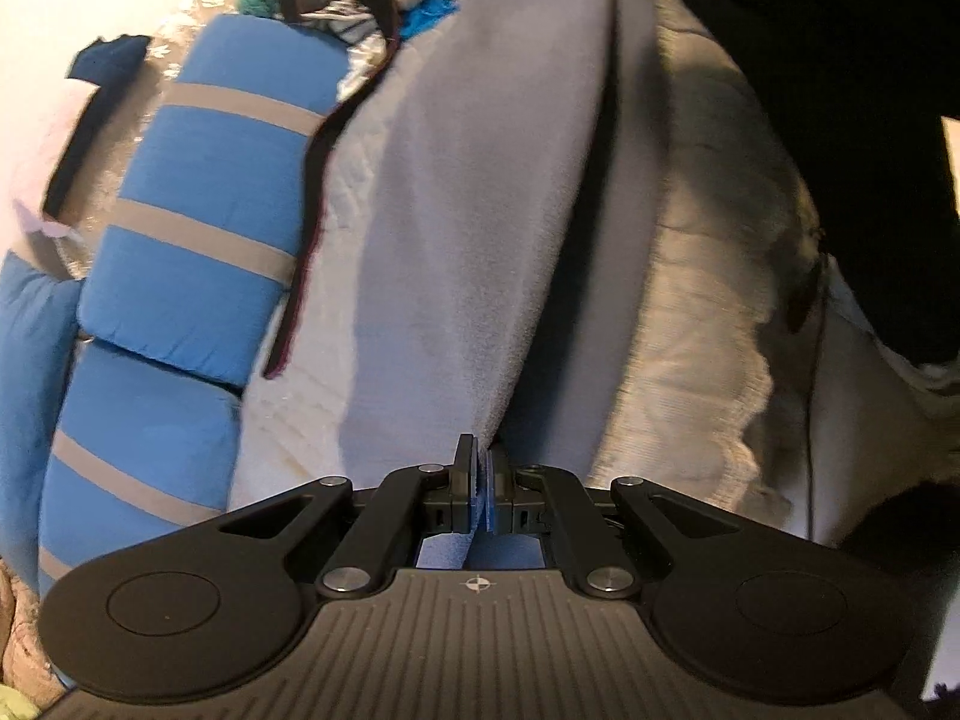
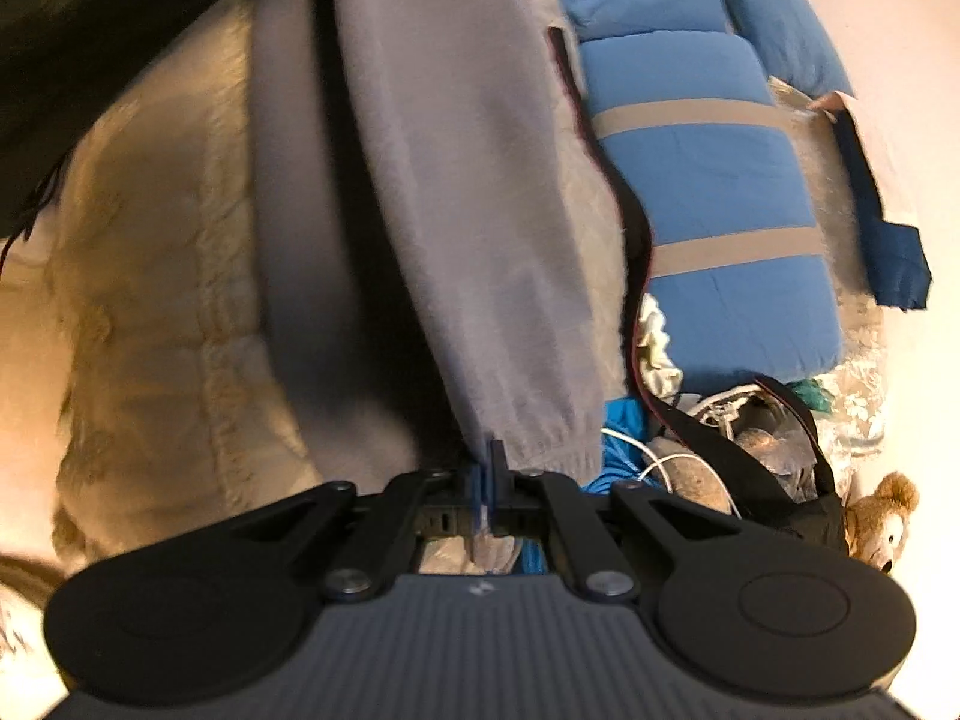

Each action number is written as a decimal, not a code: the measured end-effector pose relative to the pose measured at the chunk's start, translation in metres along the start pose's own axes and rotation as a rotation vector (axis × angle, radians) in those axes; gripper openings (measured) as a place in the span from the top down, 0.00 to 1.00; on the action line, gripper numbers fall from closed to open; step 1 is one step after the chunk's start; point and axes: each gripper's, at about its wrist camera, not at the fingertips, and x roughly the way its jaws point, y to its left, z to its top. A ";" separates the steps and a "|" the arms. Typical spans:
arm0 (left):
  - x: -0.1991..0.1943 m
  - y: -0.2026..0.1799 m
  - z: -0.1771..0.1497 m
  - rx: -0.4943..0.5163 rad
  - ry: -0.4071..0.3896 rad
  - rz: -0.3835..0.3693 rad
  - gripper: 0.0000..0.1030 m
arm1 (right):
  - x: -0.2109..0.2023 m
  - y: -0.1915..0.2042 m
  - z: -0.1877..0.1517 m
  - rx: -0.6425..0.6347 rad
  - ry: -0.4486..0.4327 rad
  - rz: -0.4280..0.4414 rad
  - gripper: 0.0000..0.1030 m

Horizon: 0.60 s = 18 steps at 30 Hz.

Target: Fold clothes

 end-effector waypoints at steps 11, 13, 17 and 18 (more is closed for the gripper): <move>0.022 -0.016 -0.007 0.008 0.021 -0.044 0.97 | 0.006 0.024 0.001 -0.039 0.036 0.047 0.99; 0.023 -0.018 -0.008 0.004 0.020 -0.044 0.97 | 0.008 0.025 0.000 -0.042 0.040 0.048 0.99; 0.025 -0.019 -0.009 -0.002 0.018 -0.052 0.97 | 0.012 0.024 0.001 -0.049 0.053 0.060 0.99; 0.026 -0.019 -0.010 0.000 0.020 -0.058 0.97 | 0.013 0.023 0.001 -0.050 0.056 0.065 0.99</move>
